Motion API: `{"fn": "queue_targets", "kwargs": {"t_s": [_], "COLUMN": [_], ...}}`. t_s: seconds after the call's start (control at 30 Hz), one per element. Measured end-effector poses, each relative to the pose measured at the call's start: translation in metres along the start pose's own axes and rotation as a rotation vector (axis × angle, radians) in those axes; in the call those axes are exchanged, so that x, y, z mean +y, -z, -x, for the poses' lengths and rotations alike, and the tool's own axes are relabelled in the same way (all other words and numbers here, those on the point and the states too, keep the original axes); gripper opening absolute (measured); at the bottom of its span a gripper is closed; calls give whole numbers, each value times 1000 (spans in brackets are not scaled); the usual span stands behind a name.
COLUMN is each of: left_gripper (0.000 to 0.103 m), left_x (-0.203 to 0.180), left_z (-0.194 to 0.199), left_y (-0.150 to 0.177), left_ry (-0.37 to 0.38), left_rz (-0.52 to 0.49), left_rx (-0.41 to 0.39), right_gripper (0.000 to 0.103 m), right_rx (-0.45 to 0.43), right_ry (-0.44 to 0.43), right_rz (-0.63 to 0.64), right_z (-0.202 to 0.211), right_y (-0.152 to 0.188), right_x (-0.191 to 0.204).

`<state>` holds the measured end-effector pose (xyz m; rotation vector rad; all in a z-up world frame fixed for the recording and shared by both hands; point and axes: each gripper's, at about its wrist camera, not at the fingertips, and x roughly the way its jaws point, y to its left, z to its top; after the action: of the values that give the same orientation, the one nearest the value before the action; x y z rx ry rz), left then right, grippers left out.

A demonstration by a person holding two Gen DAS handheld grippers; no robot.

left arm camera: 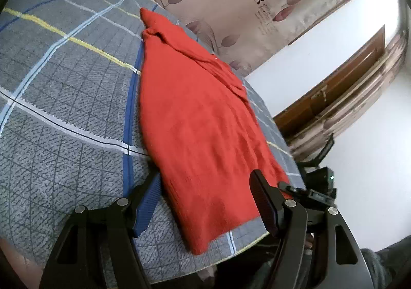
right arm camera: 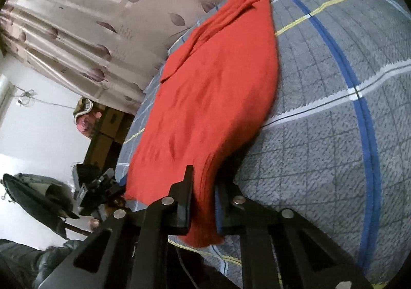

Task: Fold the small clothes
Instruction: 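Grasp the red sweater's hem with the right gripper while the left gripper grasps it too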

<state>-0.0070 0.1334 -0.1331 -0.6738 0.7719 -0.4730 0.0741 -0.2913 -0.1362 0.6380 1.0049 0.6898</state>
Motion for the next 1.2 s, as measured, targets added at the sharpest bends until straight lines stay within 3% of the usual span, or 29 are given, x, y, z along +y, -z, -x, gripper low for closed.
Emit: {"fn": "queue_targets", "kwargs": {"t_s": [0.23,0.5,0.57,0.8,1.2], "left_gripper": [66,34,30,30,30], "left_x": [-8,-17,-18,-29,-37], "left_z": [-2,-6,-7,-13,-18], "left_y": [4,5,5,8,10], "left_ry": [-68,-231,-260,-336,-394], "left_rz": [-35,-89,-98,-166,-228], "left_rx": [-11,-8,-7,1,6], "right_gripper": [10,10,10,10,11], "right_rx": [-19,-32,-33,-42,-46], "right_ry": [1,-7,-10,-3,12], "right_rz": [-30,-50,-52,-48,-38], "right_z": [1,2,3,4,1], "right_y": [1,2,3,6,6], "right_x": [-4,-6,-7,-5,-1]}}
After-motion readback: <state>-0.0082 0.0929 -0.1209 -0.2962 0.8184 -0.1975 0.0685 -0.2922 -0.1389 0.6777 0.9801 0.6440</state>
